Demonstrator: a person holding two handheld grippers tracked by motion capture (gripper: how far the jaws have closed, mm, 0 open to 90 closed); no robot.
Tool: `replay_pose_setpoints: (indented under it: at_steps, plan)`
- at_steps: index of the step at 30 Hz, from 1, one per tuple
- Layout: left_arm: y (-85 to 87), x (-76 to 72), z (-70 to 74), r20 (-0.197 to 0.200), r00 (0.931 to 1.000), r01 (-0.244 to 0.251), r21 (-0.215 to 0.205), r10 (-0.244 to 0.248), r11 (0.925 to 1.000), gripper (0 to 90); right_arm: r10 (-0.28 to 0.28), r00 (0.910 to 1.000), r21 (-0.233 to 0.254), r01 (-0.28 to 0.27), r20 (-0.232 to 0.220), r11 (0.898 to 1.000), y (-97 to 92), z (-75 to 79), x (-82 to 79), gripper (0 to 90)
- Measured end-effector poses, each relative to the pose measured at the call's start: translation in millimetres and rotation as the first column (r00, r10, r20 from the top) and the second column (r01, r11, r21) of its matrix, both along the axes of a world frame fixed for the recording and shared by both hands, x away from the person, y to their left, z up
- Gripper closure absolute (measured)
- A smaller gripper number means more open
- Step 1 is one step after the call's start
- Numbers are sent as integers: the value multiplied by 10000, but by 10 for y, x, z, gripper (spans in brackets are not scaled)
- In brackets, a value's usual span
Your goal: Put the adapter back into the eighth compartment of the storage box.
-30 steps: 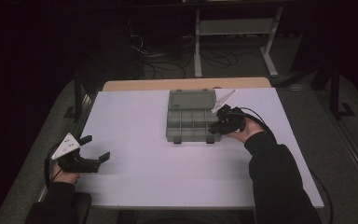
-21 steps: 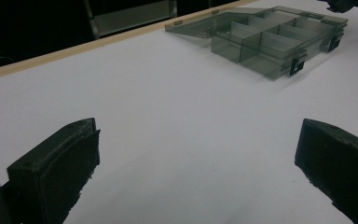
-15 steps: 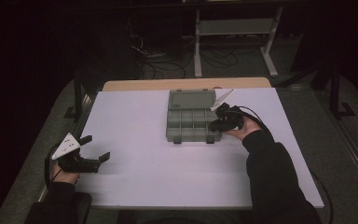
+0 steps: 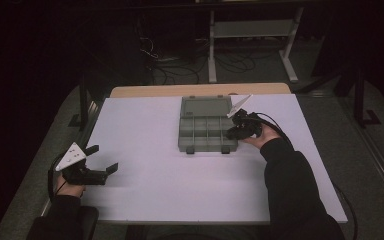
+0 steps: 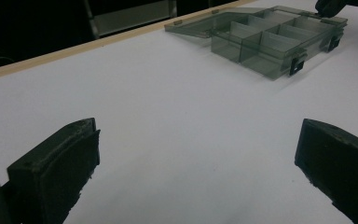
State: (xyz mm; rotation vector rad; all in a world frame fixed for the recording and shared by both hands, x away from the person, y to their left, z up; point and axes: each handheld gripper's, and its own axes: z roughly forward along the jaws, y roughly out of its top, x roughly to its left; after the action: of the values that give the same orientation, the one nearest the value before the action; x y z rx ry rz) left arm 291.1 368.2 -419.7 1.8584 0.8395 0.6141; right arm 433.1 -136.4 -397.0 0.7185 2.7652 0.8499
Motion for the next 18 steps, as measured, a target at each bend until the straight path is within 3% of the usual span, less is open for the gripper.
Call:
replay_pose_setpoints:
  at_steps: [7,9,12,18]
  plan:
    - [0,1,-1,-4,10000,-1,8,1,10000,0,-49,10000,-30,49,-53,10000,6,-43,33,747]
    - [0,1,-2,-12,10000,-1,11,1,10000,0,-87,10000,12,87,-14,10000,6,-41,30,691]
    - [0,1,-1,-7,10000,3,14,-3,10000,0,-96,10000,31,96,4,9999,5,-34,26,690]
    - [0,-1,0,1,10000,-3,8,3,10000,0,-305,9995,178,305,36,9994,-25,17,-8,551]
